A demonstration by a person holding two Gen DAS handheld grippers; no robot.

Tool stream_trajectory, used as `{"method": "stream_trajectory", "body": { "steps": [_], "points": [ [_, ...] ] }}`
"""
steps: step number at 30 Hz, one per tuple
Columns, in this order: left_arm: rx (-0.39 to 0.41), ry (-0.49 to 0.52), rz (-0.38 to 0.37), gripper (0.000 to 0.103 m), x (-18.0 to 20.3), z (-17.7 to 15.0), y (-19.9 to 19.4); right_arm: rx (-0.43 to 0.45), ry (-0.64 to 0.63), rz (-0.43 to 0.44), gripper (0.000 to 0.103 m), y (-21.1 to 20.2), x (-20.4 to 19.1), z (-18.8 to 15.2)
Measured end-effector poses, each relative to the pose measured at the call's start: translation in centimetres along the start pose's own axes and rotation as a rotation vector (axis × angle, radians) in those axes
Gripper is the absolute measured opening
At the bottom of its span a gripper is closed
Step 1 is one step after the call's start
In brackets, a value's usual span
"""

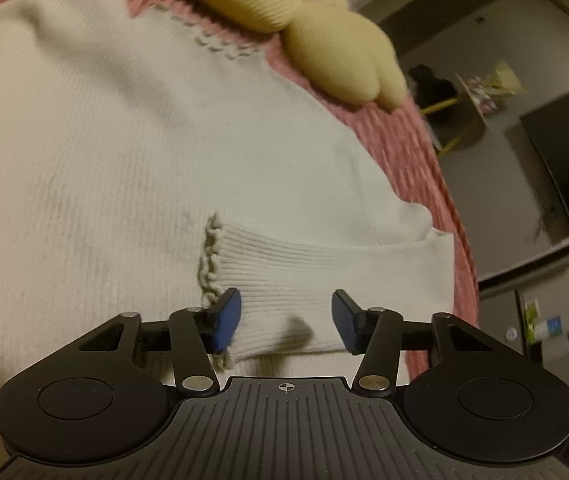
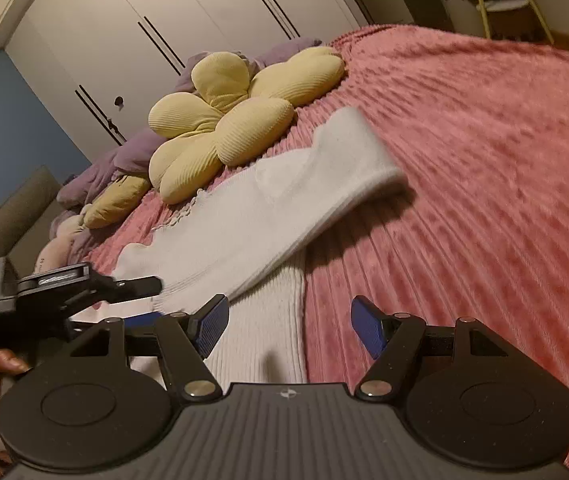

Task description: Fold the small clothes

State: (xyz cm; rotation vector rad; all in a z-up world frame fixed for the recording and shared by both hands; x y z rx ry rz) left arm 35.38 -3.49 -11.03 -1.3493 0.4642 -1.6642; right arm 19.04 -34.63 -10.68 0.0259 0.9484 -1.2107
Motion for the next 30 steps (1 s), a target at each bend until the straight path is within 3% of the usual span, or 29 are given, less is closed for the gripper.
{"method": "stream_trajectory", "body": {
  "steps": [8, 15, 17, 18, 19, 22, 25, 30],
  "points": [
    [0.027, -0.028, 0.019, 0.060, -1.6, 0.0, -2.2, 0.002, 0.002, 0.026, 0.069, -1.0, -0.2, -0.3],
    [0.026, 0.005, 0.046, 0.054, -1.5, 0.2, -1.9, 0.002, 0.001, 0.015, 0.069, -1.1, -0.5, -0.3],
    [0.007, 0.019, 0.048, 0.046, -1.3, 0.0, -1.0, 0.003, 0.000, 0.008, 0.069, -1.0, -0.4, -0.3],
    [0.005, 0.037, 0.061, 0.024, -1.1, -0.1, -0.5, 0.003, 0.004, 0.006, 0.069, -0.9, -0.3, -0.4],
    [0.000, 0.048, 0.076, 0.011, -0.9, -0.1, -0.1, 0.000, 0.010, 0.005, 0.069, -0.8, -0.3, -0.4],
    [0.006, 0.060, 0.074, 0.008, -0.4, 0.1, 0.0, -0.003, 0.000, 0.000, 0.066, -0.7, -0.6, -0.5],
    [0.069, 0.108, 0.054, 0.008, 0.6, 0.6, -2.4, -0.006, -0.026, -0.006, 0.056, -0.8, -0.9, -0.3],
    [0.264, 0.176, 0.034, 0.008, 1.3, 2.9, -9.5, 0.013, 0.025, 0.044, 0.055, -0.4, -1.4, 1.4]
  ]
}}
Point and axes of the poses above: each gripper's, at about its wrist camera, not at the fingertips, and y roughly the way its jaws point, x to its right, z to its top, the point moved 3 cm from there along y, roughly the way its jaws point, and after that the axes turned 8 degrees about z, right-handed, at the moved point
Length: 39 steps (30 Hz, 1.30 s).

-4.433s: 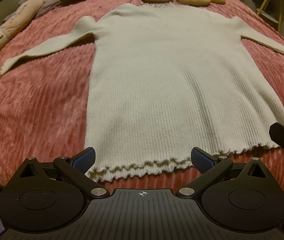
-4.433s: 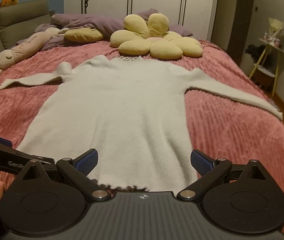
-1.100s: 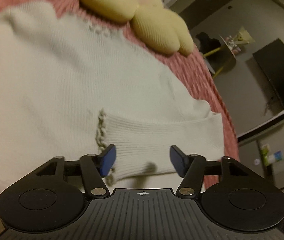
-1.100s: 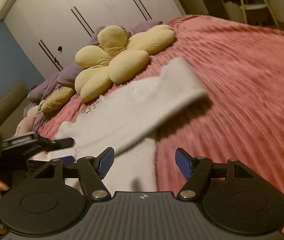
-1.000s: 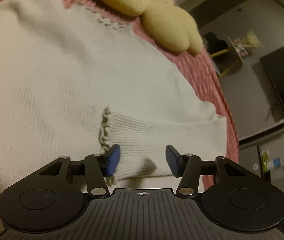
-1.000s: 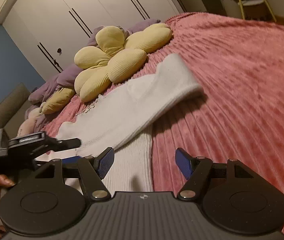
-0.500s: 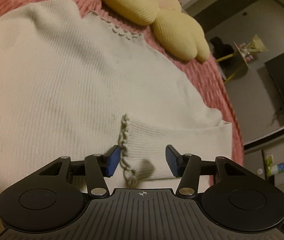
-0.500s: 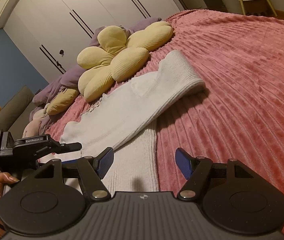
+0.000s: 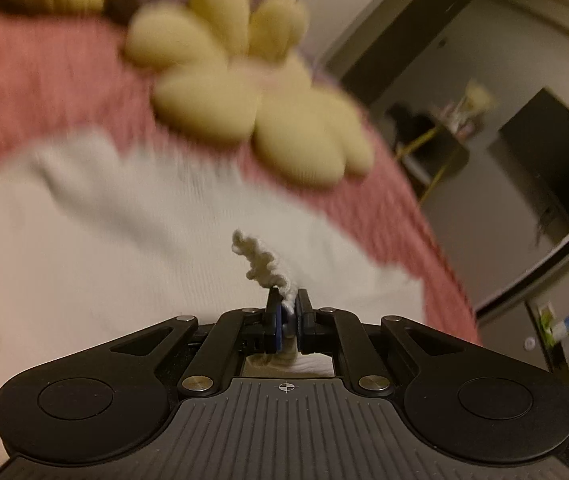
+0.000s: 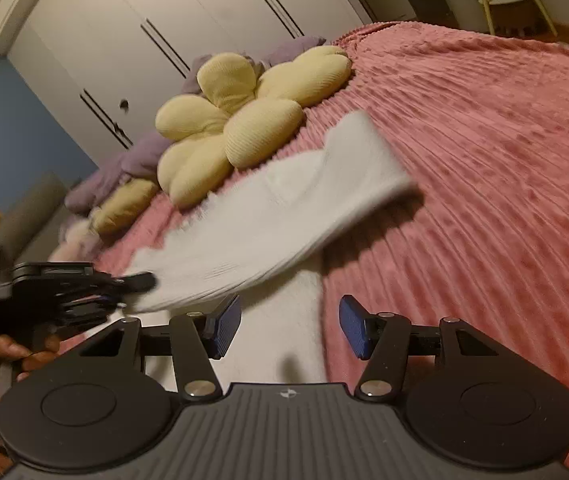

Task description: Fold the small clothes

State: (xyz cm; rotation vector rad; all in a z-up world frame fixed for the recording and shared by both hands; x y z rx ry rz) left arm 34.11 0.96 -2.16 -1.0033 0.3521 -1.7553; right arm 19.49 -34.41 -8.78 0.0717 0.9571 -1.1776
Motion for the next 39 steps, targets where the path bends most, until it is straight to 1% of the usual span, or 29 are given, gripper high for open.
{"method": "stream_trajectory", "body": {
  "steps": [2, 4, 7, 9, 10, 11, 12, 14, 15, 16, 18, 20, 21, 22, 23, 24, 25, 26, 28, 29, 31, 33, 34, 36, 37, 39],
  "points": [
    [0.061, 0.042, 0.065, 0.008, -1.1, 1.1, -1.8, 0.010, 0.009, 0.027, 0.055, 0.6, -0.7, 0.7],
    [0.094, 0.078, 0.171, 0.008, -3.1, 1.6, -2.6, 0.006, 0.013, 0.050, 0.055, 1.8, -1.4, 1.2],
    [0.078, 0.041, 0.291, 0.008, -7.3, 1.4, -2.5, -0.015, 0.039, 0.064, 0.055, 4.2, -2.0, 1.7],
    [0.072, 0.048, 0.380, 0.008, -9.6, 1.0, -2.1, -0.030, 0.062, 0.060, 0.055, 5.7, -2.0, 1.9],
    [0.067, 0.045, 0.401, 0.008, -10.4, 0.7, -2.1, -0.039, 0.079, 0.048, 0.055, 6.5, -1.8, 2.1],
    [0.052, 0.030, 0.402, 0.008, -11.1, 0.3, -1.9, -0.046, 0.096, 0.037, 0.055, 7.2, -1.4, 2.2],
    [0.039, 0.014, 0.384, 0.009, -11.6, 0.1, -1.8, -0.049, 0.114, 0.027, 0.055, 7.8, -1.0, 2.3],
    [0.028, -0.010, 0.329, 0.010, -12.0, -0.2, -1.6, -0.052, 0.150, 0.001, 0.055, 8.7, 0.1, 2.5],
    [0.026, -0.016, 0.305, 0.012, -12.1, -0.4, -1.5, -0.052, 0.175, -0.002, 0.055, 9.1, 0.8, 2.6],
    [0.023, -0.025, 0.293, 0.017, -12.3, -0.4, -1.3, -0.052, 0.207, 0.005, 0.055, 9.5, 1.4, 2.7],
    [0.019, -0.049, 0.280, 0.020, -12.5, -0.4, -0.6, -0.035, 0.247, 0.017, 0.055, 9.9, 2.0, 3.0],
    [0.013, -0.070, 0.283, 0.013, -12.8, -0.5, -0.2, -0.020, 0.249, 0.007, 0.054, 10.5, 2.0, 3.4],
    [0.019, -0.064, 0.285, 0.010, -12.6, -0.5, -0.4, -0.020, 0.238, -0.005, 0.053, 10.9, 1.8, 3.5],
    [0.040, -0.046, 0.291, 0.009, -12.3, -0.4, -0.6, -0.019, 0.220, -0.023, 0.044, 11.3, 1.7, 3.6],
    [0.065, -0.021, 0.293, 0.009, -11.7, -0.4, -0.9, -0.022, 0.192, -0.046, 0.029, 11.7, 1.4, 3.7],
    [0.092, 0.004, 0.294, 0.009, -11.3, -0.2, -1.2, -0.029, 0.162, -0.070, 0.022, 12.1, 1.2, 3.8],
    [0.121, 0.028, 0.297, 0.009, -10.7, 0.0, -1.4, -0.035, 0.122, -0.103, 0.010, 12.3, 1.1, 4.0],
    [0.147, 0.047, 0.293, 0.009, -10.2, 0.3, -1.7, -0.029, 0.084, -0.128, 0.010, 12.4, 0.9, 4.1],
    [0.195, 0.086, 0.272, 0.009, -9.0, 0.8, -2.1, 0.019, 0.039, -0.160, 0.008, 11.7, 0.6, 4.5],
    [0.216, 0.112, 0.273, 0.009, -8.5, 1.0, -2.1, 0.044, 0.019, -0.177, 0.007, 11.3, 0.5, 4.5],
    [0.228, 0.160, 0.298, 0.009, -7.9, 1.1, -1.7, 0.078, -0.035, -0.216, 0.007, 11.0, 0.3, 4.3],
    [0.208, 0.194, 0.340, 0.009, -8.2, 0.9, -0.8, 0.053, -0.080, -0.242, 0.007, 11.6, 0.3, 3.7],
    [0.186, 0.198, 0.366, 0.009, -8.7, 0.6, -0.2, 0.026, -0.093, -0.245, 0.007, 12.0, 0.4, 3.4],
    [0.123, 0.191, 0.423, 0.009, -10.1, -0.3, 1.2, 0.009, -0.124, -0.252, 0.007, 12.3, 0.2, 3.2],
    [0.096, 0.187, 0.435, 0.009, -10.7, -0.9, 1.6, -0.002, -0.130, -0.249, 0.008, 12.3, 0.0, 3.4],
    [0.082, 0.185, 0.436, 0.010, -11.3, -1.6, 1.9, -0.023, -0.125, -0.224, 0.011, 12.2, 0.0, 3.6]
  ]
}}
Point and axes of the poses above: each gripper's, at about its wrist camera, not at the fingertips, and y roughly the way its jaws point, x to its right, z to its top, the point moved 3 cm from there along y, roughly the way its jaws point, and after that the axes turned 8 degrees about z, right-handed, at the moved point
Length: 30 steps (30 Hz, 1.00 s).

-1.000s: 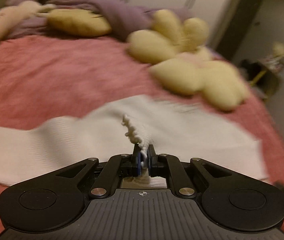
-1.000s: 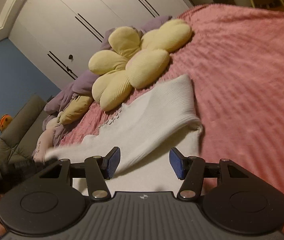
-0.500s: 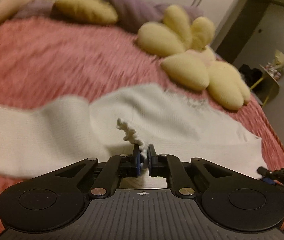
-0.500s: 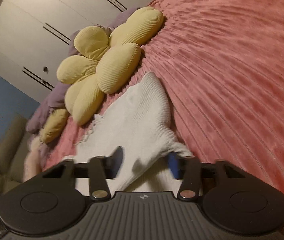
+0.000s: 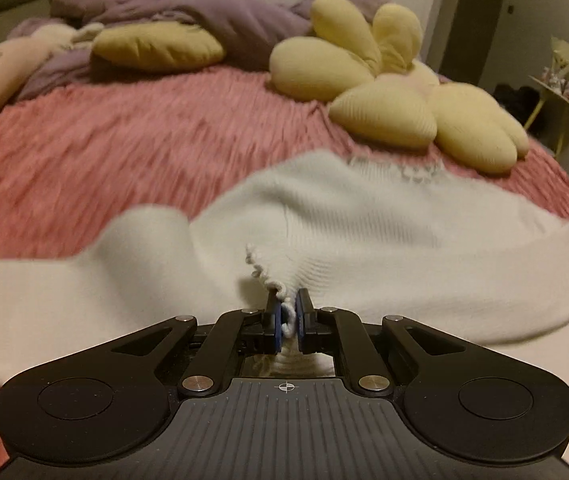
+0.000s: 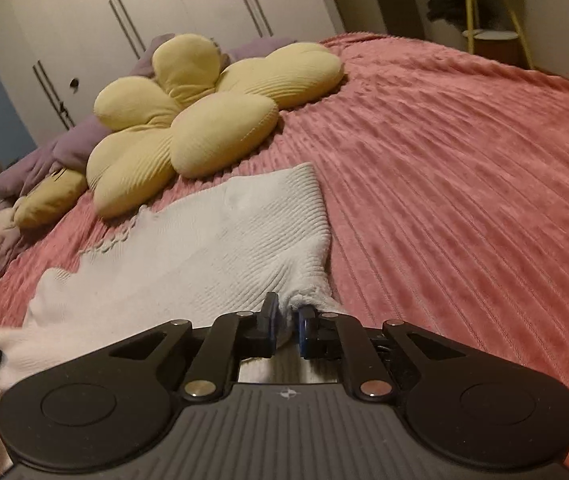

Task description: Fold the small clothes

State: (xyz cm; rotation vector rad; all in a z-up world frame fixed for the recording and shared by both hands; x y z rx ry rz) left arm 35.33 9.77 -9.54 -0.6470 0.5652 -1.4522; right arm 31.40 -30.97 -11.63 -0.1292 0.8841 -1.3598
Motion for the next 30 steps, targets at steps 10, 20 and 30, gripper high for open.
{"method": "stream_trajectory", "body": {
  "steps": [10, 20, 30],
  "points": [
    [0.076, 0.004, 0.014, 0.010, 0.3, 1.6, -1.0, 0.036, 0.025, 0.044, 0.012, -0.2, -0.1, -0.1],
    [0.113, 0.083, 0.101, 0.037, 0.7, 1.0, -3.0, 0.091, -0.166, -0.073, 0.022, -5.0, -1.5, 0.3],
    [0.049, 0.201, 0.029, 0.049, 6.9, -0.6, 0.6, -0.101, -0.578, -0.177, 0.020, 5.9, -8.5, -1.5]
  ]
}}
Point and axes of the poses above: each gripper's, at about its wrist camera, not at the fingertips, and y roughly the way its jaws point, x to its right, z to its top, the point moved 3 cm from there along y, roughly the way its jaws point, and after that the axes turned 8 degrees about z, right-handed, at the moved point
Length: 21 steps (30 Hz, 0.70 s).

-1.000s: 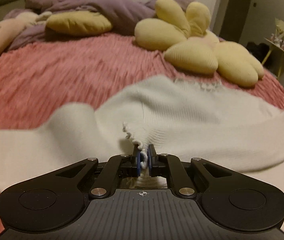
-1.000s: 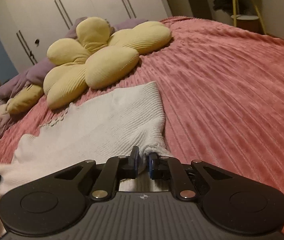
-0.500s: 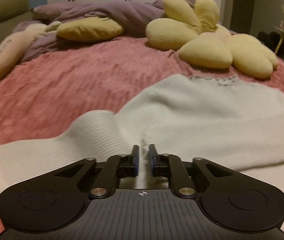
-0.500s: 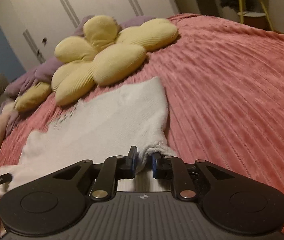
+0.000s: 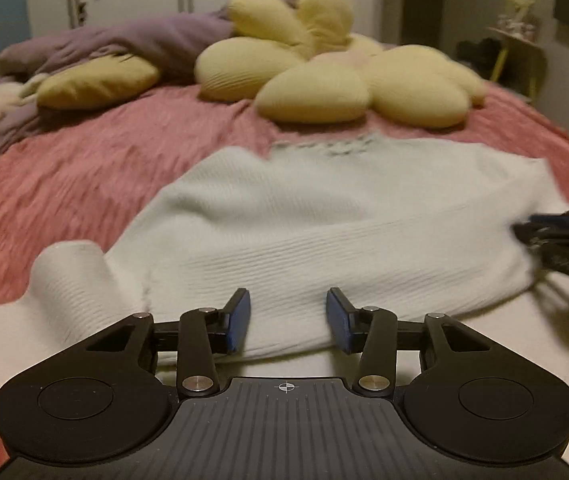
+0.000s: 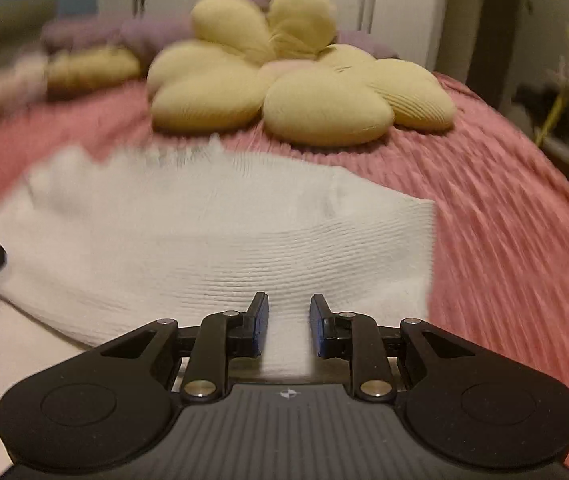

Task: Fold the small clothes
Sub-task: 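Open the left tool to release the cuff and lift away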

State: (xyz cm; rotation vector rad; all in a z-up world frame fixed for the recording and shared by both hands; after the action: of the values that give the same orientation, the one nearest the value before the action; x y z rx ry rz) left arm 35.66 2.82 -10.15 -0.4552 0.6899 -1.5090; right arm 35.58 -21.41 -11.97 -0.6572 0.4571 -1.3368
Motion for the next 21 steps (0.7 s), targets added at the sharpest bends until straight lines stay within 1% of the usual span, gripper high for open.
{"method": "stream_trajectory", "body": {
  "steps": [2, 3, 5, 6, 8, 9, 10, 12, 13, 14, 15, 16, 17, 18, 20, 21],
  "points": [
    [0.005, -0.016, 0.063, 0.049, -0.6, -0.1, 0.8, 0.006, -0.010, -0.030, 0.021, 0.6, 0.0, 0.2],
    [-0.004, -0.047, 0.080, 0.051, -1.2, 0.0, 1.2, 0.010, -0.015, -0.043, 0.021, 0.9, 0.1, 0.3],
    [-0.021, -0.113, 0.055, 0.052, -2.4, 0.0, 1.6, 0.009, -0.051, -0.063, 0.023, 1.7, 0.1, 0.5],
    [-0.023, -0.123, 0.051, 0.052, -2.6, 0.1, 1.4, 0.005, -0.066, -0.072, 0.023, 1.9, 0.0, 0.6],
    [-0.017, -0.108, 0.048, 0.052, -2.8, -0.2, 0.5, -0.007, -0.094, -0.082, 0.026, 1.8, -0.4, 0.8],
    [-0.011, -0.100, 0.032, 0.054, -3.0, -0.5, -0.2, -0.010, -0.095, -0.079, 0.026, 1.3, -0.4, 1.0],
    [-0.005, -0.102, 0.019, 0.059, -3.0, -0.7, -0.7, -0.014, -0.076, -0.070, 0.026, 0.8, -0.3, 1.0],
    [0.001, -0.115, 0.001, 0.064, -3.5, -1.3, -1.6, 0.009, -0.026, -0.027, 0.027, -1.2, -0.2, 0.5],
    [-0.002, -0.112, 0.006, 0.065, -3.8, -1.6, -1.5, 0.022, -0.016, -0.017, 0.027, -1.9, -0.2, 0.1],
    [-0.011, -0.105, 0.022, 0.066, -3.9, -1.9, -1.3, 0.014, -0.020, -0.019, 0.030, -2.3, -0.2, -0.6],
    [-0.019, -0.111, 0.040, 0.073, -4.3, -2.0, -1.2, -0.008, -0.029, -0.023, 0.032, -2.2, -0.4, -1.3],
    [-0.030, -0.139, 0.034, 0.073, -4.8, -2.2, -1.2, -0.019, -0.049, -0.022, 0.033, -2.0, -0.5, -2.2],
    [-0.039, -0.180, 0.011, 0.072, -5.5, -2.3, -1.5, -0.005, -0.079, -0.025, 0.033, -2.1, -0.7, -2.5],
    [-0.038, -0.229, -0.017, 0.072, -6.3, -2.5, -2.2, -0.010, -0.090, -0.026, 0.033, -2.2, -0.8, -2.4],
    [-0.006, -0.330, -0.078, 0.079, -8.4, -3.3, -4.0, -0.032, -0.071, -0.003, 0.035, -2.7, -0.6, -1.8],
    [0.014, -0.405, -0.096, 0.088, -10.0, -4.1, -5.0, -0.030, -0.045, 0.024, 0.038, -3.4, -0.4, -1.7]
  ]
}}
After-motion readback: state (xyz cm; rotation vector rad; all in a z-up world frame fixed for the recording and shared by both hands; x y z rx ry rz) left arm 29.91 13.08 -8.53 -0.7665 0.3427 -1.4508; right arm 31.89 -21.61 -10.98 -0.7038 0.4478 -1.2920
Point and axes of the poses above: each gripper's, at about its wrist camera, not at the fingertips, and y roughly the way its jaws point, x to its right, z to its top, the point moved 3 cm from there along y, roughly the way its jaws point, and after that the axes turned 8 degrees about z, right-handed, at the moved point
